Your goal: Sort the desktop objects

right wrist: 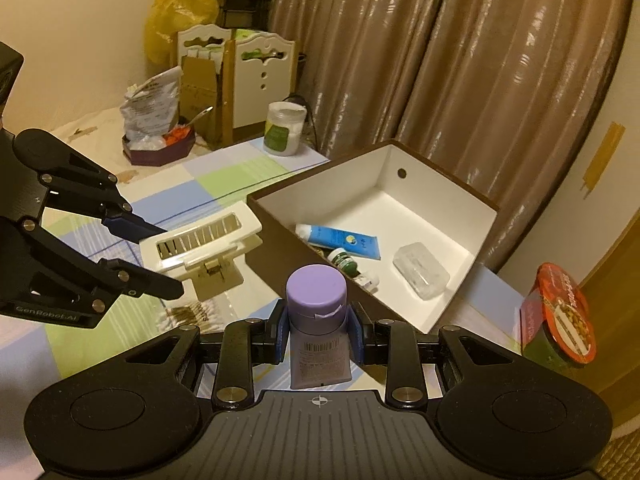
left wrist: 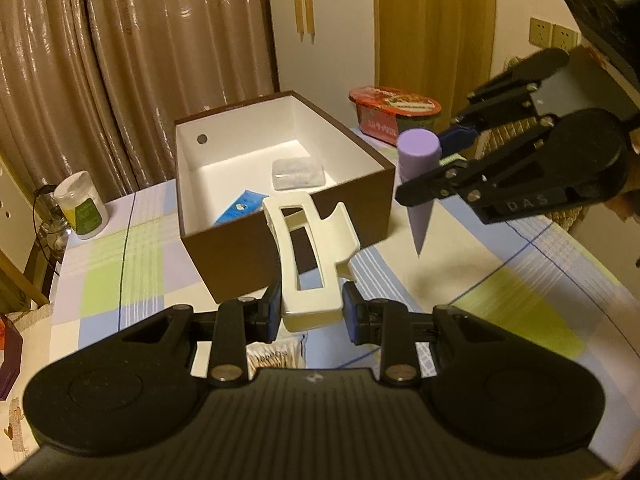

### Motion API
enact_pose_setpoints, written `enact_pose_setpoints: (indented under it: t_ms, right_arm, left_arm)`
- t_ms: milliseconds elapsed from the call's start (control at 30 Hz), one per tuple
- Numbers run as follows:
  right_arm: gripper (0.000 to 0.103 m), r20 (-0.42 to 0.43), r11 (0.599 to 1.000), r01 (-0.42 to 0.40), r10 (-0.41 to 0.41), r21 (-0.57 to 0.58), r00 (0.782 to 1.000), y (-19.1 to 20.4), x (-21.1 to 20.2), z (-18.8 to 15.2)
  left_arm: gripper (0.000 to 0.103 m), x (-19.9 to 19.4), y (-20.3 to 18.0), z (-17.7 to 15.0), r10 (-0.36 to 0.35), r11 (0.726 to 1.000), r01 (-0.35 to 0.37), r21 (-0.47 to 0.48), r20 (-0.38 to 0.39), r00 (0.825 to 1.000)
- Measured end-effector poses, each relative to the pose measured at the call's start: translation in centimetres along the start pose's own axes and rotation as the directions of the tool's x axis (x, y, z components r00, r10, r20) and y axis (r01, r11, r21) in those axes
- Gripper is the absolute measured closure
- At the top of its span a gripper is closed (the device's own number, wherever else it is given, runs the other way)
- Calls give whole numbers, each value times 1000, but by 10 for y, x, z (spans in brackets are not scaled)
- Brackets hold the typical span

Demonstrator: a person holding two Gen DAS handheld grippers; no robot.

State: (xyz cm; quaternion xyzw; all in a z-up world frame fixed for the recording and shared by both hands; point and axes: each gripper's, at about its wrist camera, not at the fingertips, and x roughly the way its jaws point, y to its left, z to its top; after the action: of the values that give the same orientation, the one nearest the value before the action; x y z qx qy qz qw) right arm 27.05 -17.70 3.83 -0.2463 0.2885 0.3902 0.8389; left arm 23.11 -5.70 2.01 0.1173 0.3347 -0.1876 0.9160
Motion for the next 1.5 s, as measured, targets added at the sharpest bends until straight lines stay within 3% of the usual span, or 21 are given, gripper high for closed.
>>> enact_pose_setpoints:
  t_ms: [500, 1000, 1267, 1500]
  right_arm:
    - [74, 27, 996, 42, -44, 80, 999, -34, 15, 40]
    - [74, 31, 962, 88, -99, 260, 995, -100, 59, 79]
    - [74, -60, 950, 81, -66, 300, 996, -116, 115, 74]
    - [73, -173, 953, 65, -14, 295, 985, -117, 156, 55]
  left_arm:
    - [77, 25, 30, 43, 21, 1000, -21, 1, 34, 999]
    - [77, 82, 63, 88, 27, 999, -25, -29, 58, 998]
    - [77, 127, 84, 99, 19, 998, -17, -68, 29, 999]
    - [77, 162, 88, 92, 12, 998, -13, -63, -16, 1000]
